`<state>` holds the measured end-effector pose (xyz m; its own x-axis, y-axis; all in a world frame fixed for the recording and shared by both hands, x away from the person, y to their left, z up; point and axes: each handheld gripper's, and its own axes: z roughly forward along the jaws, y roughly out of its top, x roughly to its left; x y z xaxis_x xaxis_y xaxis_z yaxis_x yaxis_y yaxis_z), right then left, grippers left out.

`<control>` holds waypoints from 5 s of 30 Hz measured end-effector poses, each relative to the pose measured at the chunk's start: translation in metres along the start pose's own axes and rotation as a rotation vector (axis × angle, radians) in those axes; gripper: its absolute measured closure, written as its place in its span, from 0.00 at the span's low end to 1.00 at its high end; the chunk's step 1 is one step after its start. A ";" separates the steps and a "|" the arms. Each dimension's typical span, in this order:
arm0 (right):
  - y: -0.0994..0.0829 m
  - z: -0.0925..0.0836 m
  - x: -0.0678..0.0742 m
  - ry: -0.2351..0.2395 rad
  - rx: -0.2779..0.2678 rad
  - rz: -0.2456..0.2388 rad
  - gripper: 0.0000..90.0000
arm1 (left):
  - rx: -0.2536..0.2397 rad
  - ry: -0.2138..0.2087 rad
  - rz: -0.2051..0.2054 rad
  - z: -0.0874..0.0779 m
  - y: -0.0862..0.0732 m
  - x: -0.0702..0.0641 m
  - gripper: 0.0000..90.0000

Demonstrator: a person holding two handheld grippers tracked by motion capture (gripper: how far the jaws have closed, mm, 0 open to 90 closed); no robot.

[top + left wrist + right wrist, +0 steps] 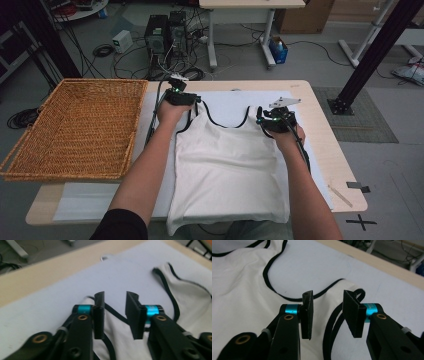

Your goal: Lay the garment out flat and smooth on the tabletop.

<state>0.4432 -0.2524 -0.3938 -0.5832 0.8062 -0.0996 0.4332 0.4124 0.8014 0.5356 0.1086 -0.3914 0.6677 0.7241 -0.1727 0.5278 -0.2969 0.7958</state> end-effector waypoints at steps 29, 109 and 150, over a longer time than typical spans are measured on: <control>-0.018 -0.008 0.024 -0.004 0.055 -0.045 0.68 | -0.033 0.143 -0.056 0.038 -0.035 0.019 0.72; 0.050 0.104 -0.079 -0.089 0.144 -0.033 0.98 | -0.135 0.111 -0.055 -0.108 -0.065 -0.049 0.39; 0.018 -0.032 -0.019 0.088 -0.046 0.041 0.23 | -0.250 0.085 -0.003 -0.135 -0.044 -0.045 0.19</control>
<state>0.4399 -0.2735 -0.3581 -0.6244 0.7810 -0.0153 0.4272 0.3579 0.8303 0.4116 0.1733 -0.3400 0.6140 0.7778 -0.1339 0.3762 -0.1393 0.9160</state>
